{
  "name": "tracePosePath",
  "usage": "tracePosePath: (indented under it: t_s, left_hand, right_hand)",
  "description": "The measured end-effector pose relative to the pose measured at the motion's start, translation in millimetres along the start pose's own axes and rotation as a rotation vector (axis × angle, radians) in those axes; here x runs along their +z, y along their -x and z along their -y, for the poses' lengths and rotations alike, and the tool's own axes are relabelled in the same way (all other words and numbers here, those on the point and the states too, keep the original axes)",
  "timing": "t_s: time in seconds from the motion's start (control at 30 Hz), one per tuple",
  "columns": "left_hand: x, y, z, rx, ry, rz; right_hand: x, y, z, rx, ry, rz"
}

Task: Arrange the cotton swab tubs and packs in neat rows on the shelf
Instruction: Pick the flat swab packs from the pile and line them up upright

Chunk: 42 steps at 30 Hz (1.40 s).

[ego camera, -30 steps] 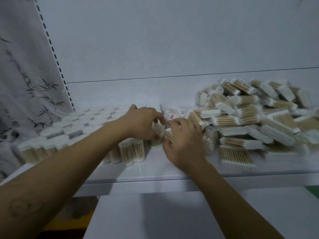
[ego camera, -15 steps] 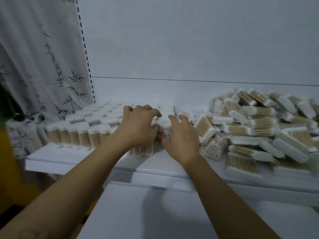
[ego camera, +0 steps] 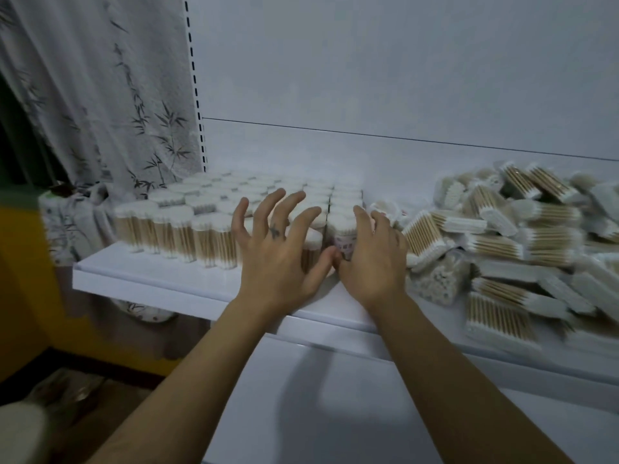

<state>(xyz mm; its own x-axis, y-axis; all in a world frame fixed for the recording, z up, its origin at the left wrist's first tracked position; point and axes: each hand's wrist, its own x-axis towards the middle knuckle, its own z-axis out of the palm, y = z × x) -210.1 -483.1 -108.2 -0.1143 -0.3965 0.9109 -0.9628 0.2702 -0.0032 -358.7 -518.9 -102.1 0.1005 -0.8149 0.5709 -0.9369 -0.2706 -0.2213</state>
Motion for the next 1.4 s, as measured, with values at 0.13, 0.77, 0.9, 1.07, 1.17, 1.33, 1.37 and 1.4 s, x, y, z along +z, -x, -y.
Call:
tracePosePath:
  t_s: [0.13,0.77,0.9,1.07,1.17,1.33,1.37,1.4]
  left_hand:
    - [4,3,1,-0.029,0.001,0.071]
    - [12,5,9,0.005,0.076,0.104]
    - [13,3,12,0.024,0.088,0.082]
    - [14,2,12,0.042,0.085,0.085]
    - [14,3,11,0.075,0.070,0.070]
    - [14,3,11,0.069,0.050,0.066]
    - [14,3,11,0.065,0.054,0.067]
    - [14,3,11,0.061,0.060,0.073]
  right_hand:
    - [5,3,-3,-0.053,-0.087,-0.003]
    - [19,2,6,-0.025,0.113,-0.039]
    - [19,0,5,0.006,0.089,-0.094]
    - [17,1,1,0.003,0.074,-0.102]
    - [18,0,-1,0.009,0.049,-0.079]
    - [18,0,-2,0.000,0.050,-0.057]
    - [18,0,-2,-0.004,0.052,-0.072]
    - [19,0,-2,-0.008,0.055,-0.095]
